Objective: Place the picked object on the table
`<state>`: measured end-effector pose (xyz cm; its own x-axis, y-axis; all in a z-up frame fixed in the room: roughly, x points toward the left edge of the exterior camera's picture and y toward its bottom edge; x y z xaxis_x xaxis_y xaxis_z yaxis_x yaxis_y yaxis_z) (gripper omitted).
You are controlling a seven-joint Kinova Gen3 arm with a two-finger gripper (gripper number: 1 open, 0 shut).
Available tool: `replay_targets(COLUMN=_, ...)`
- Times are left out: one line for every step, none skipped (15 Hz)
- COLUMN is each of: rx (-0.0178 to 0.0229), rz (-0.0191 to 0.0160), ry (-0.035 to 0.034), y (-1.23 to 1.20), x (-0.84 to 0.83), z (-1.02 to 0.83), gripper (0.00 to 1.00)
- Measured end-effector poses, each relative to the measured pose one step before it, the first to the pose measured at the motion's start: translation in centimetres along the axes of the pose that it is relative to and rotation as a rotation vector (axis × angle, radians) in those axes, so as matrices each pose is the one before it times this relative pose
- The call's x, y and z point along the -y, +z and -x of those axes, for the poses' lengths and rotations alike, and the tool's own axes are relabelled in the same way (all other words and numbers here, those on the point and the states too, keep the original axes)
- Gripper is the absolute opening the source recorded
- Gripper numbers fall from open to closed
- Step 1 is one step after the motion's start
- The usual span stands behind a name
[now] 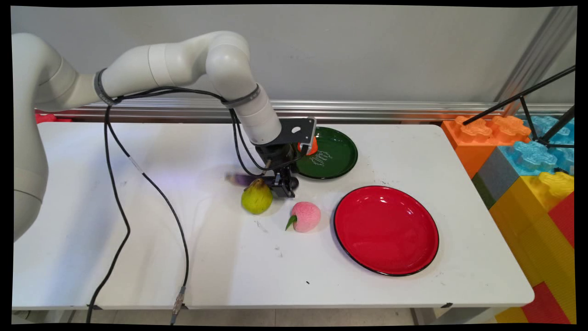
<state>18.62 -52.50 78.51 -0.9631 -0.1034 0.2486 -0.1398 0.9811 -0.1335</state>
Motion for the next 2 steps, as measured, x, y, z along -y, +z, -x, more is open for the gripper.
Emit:
replay_targets(rx=-0.00413, rz=-0.00386, ry=-0.00125, y=-0.010, x=0.101, z=-0.170, gripper=1.00)
replay_targets(rx=-0.00220, rz=-0.00255, ry=-0.00126, y=-0.025, x=0.088, z=-0.129, gripper=1.00)
